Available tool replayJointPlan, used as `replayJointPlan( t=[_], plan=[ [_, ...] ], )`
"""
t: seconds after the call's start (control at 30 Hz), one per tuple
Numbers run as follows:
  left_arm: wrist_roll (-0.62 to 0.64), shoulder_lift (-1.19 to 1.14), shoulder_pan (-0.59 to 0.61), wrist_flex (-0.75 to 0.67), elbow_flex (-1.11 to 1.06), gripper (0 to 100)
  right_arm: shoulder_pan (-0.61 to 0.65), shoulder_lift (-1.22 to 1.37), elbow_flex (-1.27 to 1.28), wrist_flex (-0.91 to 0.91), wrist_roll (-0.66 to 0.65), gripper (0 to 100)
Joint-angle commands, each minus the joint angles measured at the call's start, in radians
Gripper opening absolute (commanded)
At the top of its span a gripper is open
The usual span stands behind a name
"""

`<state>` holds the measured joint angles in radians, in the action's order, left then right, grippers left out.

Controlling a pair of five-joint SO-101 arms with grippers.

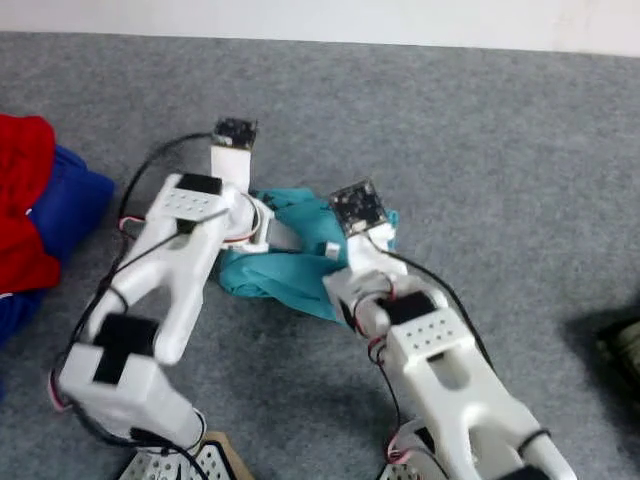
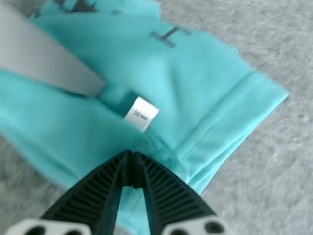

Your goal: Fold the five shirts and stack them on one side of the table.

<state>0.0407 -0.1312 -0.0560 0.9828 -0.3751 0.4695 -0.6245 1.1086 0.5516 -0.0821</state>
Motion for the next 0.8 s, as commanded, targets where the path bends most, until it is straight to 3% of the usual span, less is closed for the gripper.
replayJointPlan(
  t=[0.0, 0.27, 0.5, 0.77],
  plan=[
    [0.000, -0.094, -0.028, -0.055, 0.068, 45, 0.050, -0.193, 0.045, 0.077, 0.029, 1.2],
    [0.000, -0.148, -0.031, -0.015, 0.125, 45, 0.081, -0.444, 0.134, 0.153, 0.046, 1.2],
    [0.000, -0.143, -0.031, -0.015, 0.119, 45, 0.036, -0.421, 0.208, -0.182, 0.040, 1.2],
    [0.000, -0.147, -0.031, -0.015, 0.119, 45, 0.025, -0.165, 0.142, -0.343, 0.002, 1.2]
  ],
)
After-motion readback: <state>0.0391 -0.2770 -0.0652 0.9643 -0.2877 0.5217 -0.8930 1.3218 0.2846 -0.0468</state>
